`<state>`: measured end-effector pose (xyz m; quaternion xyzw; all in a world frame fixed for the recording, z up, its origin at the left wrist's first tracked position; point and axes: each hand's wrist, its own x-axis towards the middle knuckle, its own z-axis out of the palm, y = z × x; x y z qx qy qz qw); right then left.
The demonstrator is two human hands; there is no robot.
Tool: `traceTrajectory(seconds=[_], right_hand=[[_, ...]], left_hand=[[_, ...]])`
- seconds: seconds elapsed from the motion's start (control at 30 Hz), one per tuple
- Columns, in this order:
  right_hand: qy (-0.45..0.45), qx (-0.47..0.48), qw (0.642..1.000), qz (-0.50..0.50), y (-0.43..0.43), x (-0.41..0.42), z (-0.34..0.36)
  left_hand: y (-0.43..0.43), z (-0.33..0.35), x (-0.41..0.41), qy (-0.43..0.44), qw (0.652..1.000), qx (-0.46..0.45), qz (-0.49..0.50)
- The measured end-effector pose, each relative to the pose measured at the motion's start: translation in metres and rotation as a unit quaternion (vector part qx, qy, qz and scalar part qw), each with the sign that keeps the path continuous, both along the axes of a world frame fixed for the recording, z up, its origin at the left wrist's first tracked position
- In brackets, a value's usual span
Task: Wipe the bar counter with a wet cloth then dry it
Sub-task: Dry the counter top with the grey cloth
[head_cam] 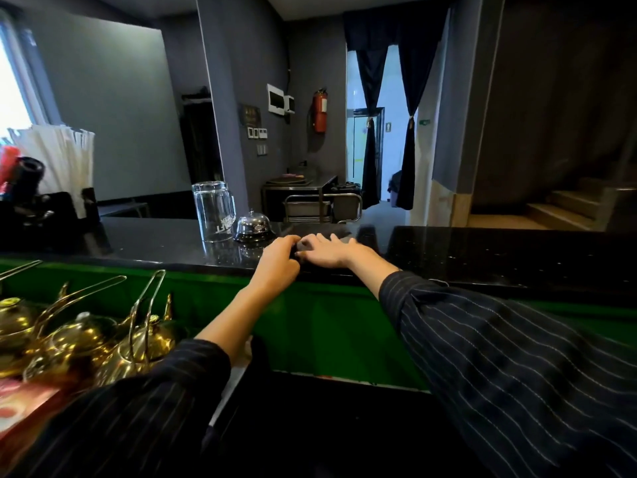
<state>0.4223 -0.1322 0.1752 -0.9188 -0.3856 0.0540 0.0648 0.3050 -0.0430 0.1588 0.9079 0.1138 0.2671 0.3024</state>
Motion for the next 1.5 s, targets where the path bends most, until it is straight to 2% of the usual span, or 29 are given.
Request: traceTrajectory(seconds=[0.17, 0.4, 0.6, 0.9, 1.13, 1.27, 1.4, 1.5], right_hand=[[-0.034, 0.007, 0.999, 0.01, -0.031, -0.039, -0.003], [-0.154, 0.005, 0.988, 0.028, -0.107, -0.05, -0.017], [-0.207, 0.014, 0.978, -0.018, -0.194, -0.046, -0.021], [-0.221, -0.012, 0.97, -0.102, -0.313, -0.036, -0.027], [-0.216, -0.034, 0.962, -0.163, -0.363, -0.046, -0.027], [-0.212, -0.025, 0.956, -0.199, -0.367, -0.058, -0.022], [-0.143, 0.043, 0.972, -0.181, -0.376, -0.075, 0.004], [-0.092, 0.096, 0.979, -0.153, -0.382, -0.086, 0.024]], left_hand=[[-0.015, 0.003, -0.012, 0.062, 0.995, 0.078, -0.018], [-0.071, 0.008, -0.012, 0.101, 0.979, 0.171, -0.04], [-0.143, 0.016, -0.003, 0.116, 0.964, 0.219, -0.095], [-0.227, 0.004, 0.015, 0.15, 0.937, 0.286, -0.135], [-0.245, -0.005, 0.012, 0.158, 0.942, 0.271, -0.12], [-0.251, -0.007, 0.006, 0.082, 0.96, 0.233, -0.13], [-0.27, -0.008, 0.004, -0.007, 0.975, 0.143, -0.17], [-0.285, -0.007, 0.002, 0.025, 0.973, 0.104, -0.203]])
